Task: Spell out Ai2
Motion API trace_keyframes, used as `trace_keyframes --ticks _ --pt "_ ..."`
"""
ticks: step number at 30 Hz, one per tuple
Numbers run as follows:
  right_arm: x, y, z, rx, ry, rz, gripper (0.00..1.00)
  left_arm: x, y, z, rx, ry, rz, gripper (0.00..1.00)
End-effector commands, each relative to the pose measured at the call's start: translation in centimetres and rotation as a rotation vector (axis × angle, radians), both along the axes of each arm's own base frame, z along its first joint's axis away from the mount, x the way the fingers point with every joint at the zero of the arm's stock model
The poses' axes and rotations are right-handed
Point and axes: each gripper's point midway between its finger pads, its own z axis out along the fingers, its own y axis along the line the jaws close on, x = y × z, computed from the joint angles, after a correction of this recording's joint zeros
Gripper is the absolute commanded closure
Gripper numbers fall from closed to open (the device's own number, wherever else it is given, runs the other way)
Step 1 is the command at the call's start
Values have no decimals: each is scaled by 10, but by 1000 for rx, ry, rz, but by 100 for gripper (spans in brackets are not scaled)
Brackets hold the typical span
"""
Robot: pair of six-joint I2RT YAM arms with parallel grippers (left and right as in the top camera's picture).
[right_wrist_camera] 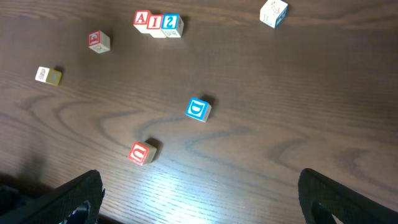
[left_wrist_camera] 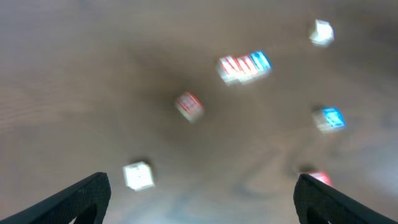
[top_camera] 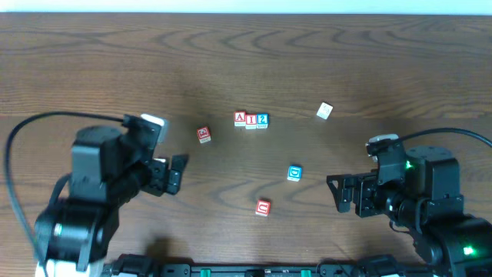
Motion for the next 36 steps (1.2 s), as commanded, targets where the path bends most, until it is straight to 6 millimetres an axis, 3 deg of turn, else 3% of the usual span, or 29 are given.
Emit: trace_keyframes --ticks 1,9,16,29,36 --pt "0 0 -1 5 7 -10 1 -1 31 4 125 -140 108 5" --pt "0 0 -1 5 7 -10 1 -5 69 -57 67 -327 345 5" --pt "0 0 -1 5 7 -10 1 -12 100 -95 53 -394 538 5" --pt "0 0 -1 5 7 -10 1 -16 99 -138 50 -387 532 5" --pt "0 0 -1 5 7 -10 1 -15 97 -138 39 -389 527 5"
